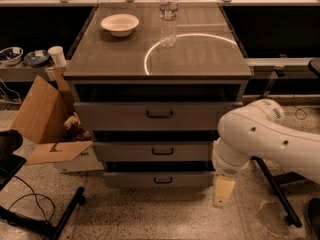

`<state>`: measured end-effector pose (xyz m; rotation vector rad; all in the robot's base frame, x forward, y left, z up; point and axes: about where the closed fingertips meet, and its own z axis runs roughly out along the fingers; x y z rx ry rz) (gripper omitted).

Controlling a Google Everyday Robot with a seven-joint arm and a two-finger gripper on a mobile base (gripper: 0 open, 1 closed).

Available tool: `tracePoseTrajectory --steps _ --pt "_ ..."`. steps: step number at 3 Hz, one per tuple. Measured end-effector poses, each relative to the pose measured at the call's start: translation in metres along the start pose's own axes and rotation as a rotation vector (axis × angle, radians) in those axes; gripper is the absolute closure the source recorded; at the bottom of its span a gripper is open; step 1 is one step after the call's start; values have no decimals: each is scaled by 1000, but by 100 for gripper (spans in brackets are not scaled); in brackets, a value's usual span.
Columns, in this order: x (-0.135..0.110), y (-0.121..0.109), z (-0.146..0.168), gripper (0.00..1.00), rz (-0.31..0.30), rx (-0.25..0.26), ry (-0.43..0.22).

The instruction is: Open middle drawer

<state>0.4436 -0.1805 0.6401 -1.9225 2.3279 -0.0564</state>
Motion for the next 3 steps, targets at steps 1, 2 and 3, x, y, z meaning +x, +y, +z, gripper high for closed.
tracePoseTrajectory --steps 1,2,3 --pt "-13 -16 68 0 -8 -15 -20" --pt "-14 -41 117 0 5 -5 -32" --pt "-15 -69 156 0 23 0 -33"
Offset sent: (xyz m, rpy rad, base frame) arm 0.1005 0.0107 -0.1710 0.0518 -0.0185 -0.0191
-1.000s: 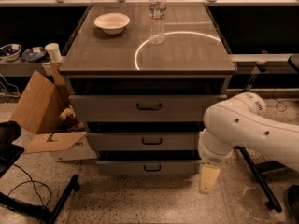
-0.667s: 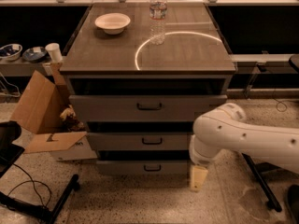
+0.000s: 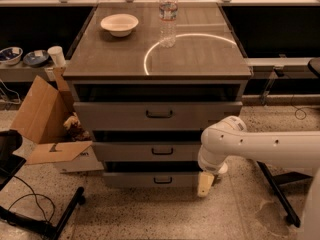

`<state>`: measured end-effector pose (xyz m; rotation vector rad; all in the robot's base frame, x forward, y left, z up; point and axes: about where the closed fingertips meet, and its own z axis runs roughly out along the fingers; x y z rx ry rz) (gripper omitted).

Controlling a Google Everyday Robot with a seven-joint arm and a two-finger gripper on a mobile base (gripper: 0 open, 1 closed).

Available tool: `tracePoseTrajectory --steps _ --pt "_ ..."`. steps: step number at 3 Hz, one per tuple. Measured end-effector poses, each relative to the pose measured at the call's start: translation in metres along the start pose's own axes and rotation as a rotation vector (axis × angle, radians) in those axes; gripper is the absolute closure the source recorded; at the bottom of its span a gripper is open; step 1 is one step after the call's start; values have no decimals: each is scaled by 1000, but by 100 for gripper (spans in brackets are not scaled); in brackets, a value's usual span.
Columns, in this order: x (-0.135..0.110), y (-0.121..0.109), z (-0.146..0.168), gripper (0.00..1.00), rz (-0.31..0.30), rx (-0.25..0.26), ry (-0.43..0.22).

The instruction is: Open middle drawer

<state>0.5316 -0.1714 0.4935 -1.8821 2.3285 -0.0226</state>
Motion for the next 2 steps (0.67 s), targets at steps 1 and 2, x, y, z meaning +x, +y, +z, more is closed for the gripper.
tracePoseTrajectory --steps 1,2 --pt "-3 -22 30 0 -3 -4 23" --pt "-5 -42 45 0 -10 4 47"
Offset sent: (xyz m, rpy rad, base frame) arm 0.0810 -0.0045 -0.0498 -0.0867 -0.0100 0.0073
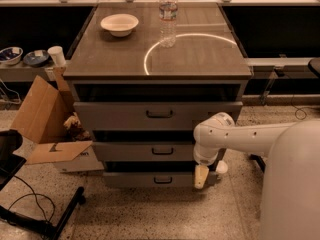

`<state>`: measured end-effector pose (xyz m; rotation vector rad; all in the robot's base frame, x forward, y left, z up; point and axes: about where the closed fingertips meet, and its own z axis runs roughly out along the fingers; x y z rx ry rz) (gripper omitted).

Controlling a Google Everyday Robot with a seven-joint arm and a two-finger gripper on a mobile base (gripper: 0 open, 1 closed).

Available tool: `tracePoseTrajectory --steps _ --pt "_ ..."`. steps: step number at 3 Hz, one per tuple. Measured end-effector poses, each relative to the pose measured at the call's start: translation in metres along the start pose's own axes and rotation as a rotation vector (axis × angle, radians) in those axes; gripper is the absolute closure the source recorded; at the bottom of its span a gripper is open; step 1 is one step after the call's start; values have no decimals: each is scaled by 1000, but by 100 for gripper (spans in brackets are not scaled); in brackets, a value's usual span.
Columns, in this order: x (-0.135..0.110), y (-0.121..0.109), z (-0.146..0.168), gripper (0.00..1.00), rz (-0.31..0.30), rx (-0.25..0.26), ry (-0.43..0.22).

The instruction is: Open middle drawer

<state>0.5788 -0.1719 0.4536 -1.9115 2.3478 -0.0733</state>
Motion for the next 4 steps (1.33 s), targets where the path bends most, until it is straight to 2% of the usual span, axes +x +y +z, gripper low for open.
tracePoseTrajectory --steps 2,3,4 --pt "-11 -26 18 0 -6 -3 12" --pt "-14 -26 27 15 -2 -20 12" --pt "-13 -24 30 39 3 -27 12"
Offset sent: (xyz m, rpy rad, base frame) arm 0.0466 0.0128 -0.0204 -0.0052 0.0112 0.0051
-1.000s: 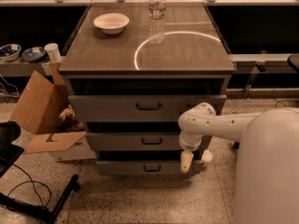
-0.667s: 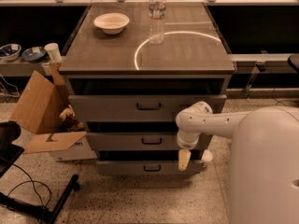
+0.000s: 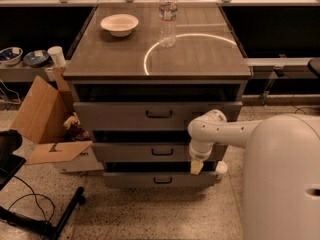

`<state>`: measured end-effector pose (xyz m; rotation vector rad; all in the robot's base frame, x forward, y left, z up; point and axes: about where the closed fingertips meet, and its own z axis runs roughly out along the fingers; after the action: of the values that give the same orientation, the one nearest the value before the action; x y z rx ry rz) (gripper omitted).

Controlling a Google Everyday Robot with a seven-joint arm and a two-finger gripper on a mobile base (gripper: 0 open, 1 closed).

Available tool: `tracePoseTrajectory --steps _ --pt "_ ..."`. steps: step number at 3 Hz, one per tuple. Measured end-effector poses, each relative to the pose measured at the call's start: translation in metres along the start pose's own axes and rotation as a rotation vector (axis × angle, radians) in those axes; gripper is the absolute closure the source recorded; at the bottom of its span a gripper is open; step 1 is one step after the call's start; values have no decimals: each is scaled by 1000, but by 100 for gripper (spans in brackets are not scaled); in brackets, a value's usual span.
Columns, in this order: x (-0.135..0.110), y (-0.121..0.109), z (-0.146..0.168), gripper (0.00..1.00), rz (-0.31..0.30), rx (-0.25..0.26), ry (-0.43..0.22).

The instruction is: Open middle drawer

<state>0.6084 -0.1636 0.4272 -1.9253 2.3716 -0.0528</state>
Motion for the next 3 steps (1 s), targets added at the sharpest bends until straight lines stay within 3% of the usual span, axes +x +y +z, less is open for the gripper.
tracePoseTrajectory --steps 2,3 --pt "-1 -1 -17 92 0 0 0" --pt "-1 -2 -25 100 0 0 0"
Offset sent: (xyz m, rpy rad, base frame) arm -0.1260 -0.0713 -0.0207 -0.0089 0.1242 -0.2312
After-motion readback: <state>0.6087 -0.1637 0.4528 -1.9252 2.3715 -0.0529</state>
